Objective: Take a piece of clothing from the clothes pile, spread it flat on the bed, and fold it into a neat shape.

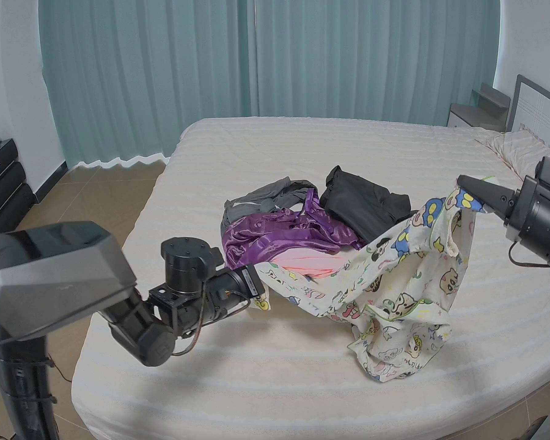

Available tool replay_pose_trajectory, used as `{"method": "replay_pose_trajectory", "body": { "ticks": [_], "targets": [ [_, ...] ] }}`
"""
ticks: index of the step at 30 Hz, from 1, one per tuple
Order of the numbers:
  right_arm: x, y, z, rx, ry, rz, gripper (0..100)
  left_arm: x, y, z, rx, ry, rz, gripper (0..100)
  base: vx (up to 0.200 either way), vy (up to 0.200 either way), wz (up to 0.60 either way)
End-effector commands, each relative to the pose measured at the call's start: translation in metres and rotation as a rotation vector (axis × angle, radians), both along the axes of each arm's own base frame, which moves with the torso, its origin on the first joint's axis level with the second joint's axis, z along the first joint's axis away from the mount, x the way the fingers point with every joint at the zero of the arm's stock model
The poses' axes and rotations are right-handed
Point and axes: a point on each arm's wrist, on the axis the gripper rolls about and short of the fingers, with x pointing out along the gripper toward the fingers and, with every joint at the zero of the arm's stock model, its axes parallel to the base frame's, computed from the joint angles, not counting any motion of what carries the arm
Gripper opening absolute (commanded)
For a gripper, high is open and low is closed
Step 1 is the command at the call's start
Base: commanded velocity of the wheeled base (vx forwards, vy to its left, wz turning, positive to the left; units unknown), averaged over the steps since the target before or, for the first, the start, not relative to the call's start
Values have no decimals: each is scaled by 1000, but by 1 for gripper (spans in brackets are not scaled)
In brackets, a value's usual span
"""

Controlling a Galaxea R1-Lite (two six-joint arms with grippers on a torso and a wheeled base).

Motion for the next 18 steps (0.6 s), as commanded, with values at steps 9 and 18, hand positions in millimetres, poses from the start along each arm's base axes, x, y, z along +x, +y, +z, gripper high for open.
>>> {"method": "replay_pose_trajectory", "body": {
  "ticks": [9, 18],
  "targets": [
    [63, 33, -11, 168, 138, -120, 0, -76, 12, 176, -86, -232, 106, 0, 0, 0, 0],
    [22, 49, 92, 352, -173, -20, 0, -89, 4, 243, -219, -384, 102, 0, 0, 0, 0]
  ]
}}
